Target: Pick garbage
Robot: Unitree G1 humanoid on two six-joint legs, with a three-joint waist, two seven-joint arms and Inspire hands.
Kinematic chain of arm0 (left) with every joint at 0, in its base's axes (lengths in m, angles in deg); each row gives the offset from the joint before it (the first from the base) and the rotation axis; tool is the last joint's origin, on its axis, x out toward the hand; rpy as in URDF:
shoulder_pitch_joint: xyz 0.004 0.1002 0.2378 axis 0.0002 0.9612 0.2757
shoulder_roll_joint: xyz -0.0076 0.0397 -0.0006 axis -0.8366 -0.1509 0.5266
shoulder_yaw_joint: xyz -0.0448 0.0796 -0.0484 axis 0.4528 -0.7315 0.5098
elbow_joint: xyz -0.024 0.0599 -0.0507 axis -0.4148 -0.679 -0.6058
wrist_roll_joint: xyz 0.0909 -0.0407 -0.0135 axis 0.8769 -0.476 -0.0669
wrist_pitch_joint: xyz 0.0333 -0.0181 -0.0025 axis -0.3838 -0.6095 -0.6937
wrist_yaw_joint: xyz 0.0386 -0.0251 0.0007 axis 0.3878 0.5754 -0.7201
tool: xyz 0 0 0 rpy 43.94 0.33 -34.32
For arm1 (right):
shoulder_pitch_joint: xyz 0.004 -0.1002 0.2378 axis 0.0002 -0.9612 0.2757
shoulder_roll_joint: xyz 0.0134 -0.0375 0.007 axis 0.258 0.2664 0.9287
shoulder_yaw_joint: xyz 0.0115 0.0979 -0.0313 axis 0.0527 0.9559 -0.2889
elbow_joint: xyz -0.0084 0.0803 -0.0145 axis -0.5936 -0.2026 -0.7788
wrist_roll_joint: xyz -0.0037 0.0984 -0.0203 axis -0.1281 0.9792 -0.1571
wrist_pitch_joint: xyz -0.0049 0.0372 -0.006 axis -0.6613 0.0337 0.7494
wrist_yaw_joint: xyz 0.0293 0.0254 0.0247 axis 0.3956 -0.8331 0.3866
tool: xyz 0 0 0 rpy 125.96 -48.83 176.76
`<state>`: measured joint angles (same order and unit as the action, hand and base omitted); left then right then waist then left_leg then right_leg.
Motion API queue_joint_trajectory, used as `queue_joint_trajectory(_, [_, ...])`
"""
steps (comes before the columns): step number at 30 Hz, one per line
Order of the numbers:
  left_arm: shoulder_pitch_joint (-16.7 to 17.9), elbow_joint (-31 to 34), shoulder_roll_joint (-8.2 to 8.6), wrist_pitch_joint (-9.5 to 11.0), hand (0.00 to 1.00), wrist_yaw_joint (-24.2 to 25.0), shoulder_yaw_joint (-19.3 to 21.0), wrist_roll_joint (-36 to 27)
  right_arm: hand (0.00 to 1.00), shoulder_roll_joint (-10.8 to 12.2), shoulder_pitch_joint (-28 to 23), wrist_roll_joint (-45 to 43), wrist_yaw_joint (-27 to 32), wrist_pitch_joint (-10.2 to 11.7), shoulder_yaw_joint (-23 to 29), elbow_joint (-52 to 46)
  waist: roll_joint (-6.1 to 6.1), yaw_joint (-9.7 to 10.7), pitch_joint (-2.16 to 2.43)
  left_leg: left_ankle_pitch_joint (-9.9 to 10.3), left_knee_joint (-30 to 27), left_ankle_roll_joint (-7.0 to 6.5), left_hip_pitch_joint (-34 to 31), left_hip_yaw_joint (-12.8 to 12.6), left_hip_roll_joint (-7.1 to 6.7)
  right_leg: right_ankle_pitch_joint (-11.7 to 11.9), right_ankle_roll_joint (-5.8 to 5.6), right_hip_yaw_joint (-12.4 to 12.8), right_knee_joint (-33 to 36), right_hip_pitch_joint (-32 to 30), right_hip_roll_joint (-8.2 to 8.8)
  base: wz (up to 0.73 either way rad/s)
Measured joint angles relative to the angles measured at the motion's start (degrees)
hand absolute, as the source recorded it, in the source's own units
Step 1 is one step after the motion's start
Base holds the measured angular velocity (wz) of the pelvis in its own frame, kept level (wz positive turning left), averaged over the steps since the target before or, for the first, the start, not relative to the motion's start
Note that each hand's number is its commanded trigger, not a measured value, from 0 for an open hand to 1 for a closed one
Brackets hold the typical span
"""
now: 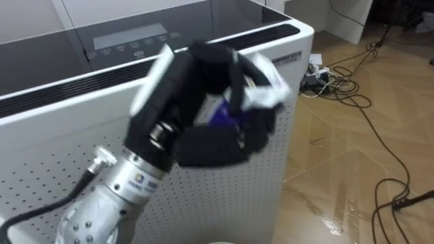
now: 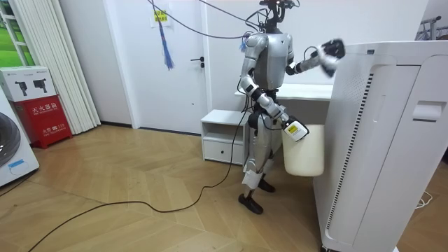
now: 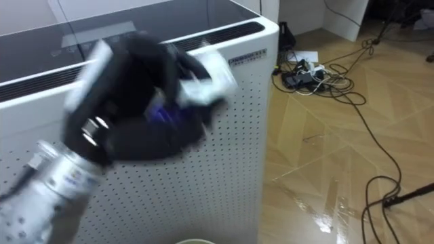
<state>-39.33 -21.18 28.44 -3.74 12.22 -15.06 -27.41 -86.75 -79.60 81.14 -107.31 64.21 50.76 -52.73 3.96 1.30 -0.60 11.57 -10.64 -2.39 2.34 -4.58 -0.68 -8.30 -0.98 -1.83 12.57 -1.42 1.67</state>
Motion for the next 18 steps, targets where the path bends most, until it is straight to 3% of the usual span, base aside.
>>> queue_joint_trajectory(5, [0.02, -0.17, -1.63, -0.47, 1.00, 7.34, -0.42, 0.01, 1.00, -0.14, 1.11, -0.01, 0.18, 0.00, -1.00, 1.77, 0.08, -0.14, -0.07, -0.03, -0.51, 0.04, -1.88, 0.04, 0.05, 0.08, 0.14, -0.03, 0.43, -1.81, -0.02, 0.00])
queue_joint_trajectory(9, [0.00, -2.64, -1.76, -0.48, 1.00, 11.71, -0.41, 0.05, 1.00, -0.08, 1.86, 0.00, 0.87, 0.00, -1.32, 2.48, 0.15, -0.56, -0.14, -0.03, -0.92, 0.04, -3.43, 0.11, -0.01, 0.08, 0.14, 0.00, 0.68, -3.28, 0.09, 0.00])
queue_joint_trajectory(14, [0.63, -6.39, -1.22, -0.51, 1.00, 14.37, -0.39, 0.05, 1.00, 0.11, 4.94, 0.00, 1.45, 0.23, -1.30, 3.39, -0.02, -0.12, -0.44, -0.06, -1.10, 0.01, -5.20, 0.50, 0.01, 0.08, 0.15, -0.09, 1.20, -5.11, 0.13, 0.00])
queue_joint_trajectory(18, [3.14, -9.21, -1.36, -1.10, 1.00, 15.77, -0.02, 1.69, 1.00, -0.19, 6.80, 0.02, 2.17, 0.24, -0.57, 4.44, -0.28, -0.67, -0.45, -0.06, -1.23, 0.01, -6.42, 0.56, -0.02, 0.08, 0.15, -0.14, 1.35, -6.37, 0.13, 0.01])
